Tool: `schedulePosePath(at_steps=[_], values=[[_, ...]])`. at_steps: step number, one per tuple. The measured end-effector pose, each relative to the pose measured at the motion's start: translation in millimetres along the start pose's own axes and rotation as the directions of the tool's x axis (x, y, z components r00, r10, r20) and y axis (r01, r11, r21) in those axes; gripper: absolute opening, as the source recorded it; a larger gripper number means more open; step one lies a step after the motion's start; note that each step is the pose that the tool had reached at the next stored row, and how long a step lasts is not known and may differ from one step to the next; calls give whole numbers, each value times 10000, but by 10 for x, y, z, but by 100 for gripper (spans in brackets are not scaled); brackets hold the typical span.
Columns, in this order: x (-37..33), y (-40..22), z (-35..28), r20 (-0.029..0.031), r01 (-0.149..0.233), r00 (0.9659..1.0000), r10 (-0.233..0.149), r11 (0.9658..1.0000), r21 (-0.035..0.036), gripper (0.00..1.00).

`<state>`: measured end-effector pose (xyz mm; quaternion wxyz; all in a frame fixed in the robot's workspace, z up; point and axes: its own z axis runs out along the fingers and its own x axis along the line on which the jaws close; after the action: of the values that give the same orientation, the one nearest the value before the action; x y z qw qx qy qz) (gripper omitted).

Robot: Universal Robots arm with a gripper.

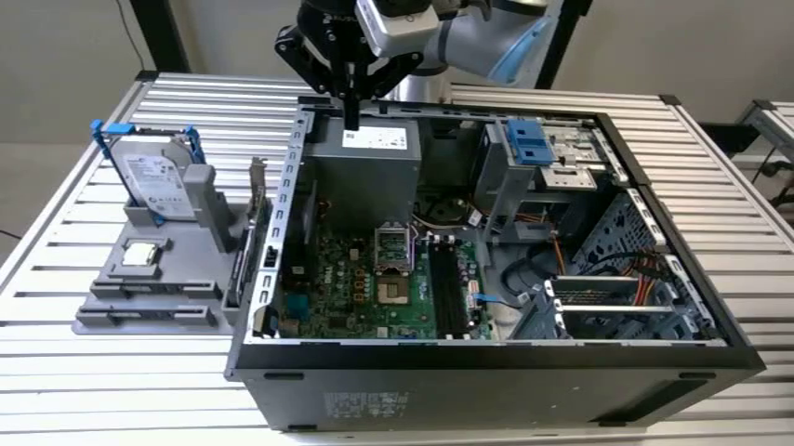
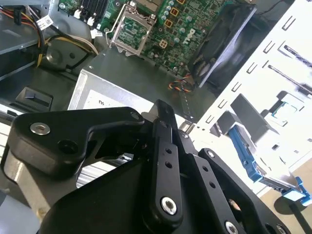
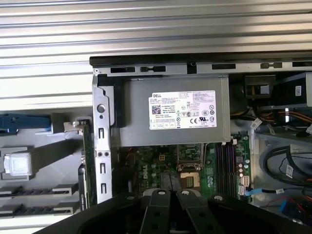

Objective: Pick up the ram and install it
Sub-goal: 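Reach for the ram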

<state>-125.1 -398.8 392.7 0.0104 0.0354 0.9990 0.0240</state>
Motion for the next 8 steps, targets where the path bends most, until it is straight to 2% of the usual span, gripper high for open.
schedulePosePath(at_steps=[8], values=[[141, -10, -3, 0, 0, 10000, 0, 10000, -1, 0]])
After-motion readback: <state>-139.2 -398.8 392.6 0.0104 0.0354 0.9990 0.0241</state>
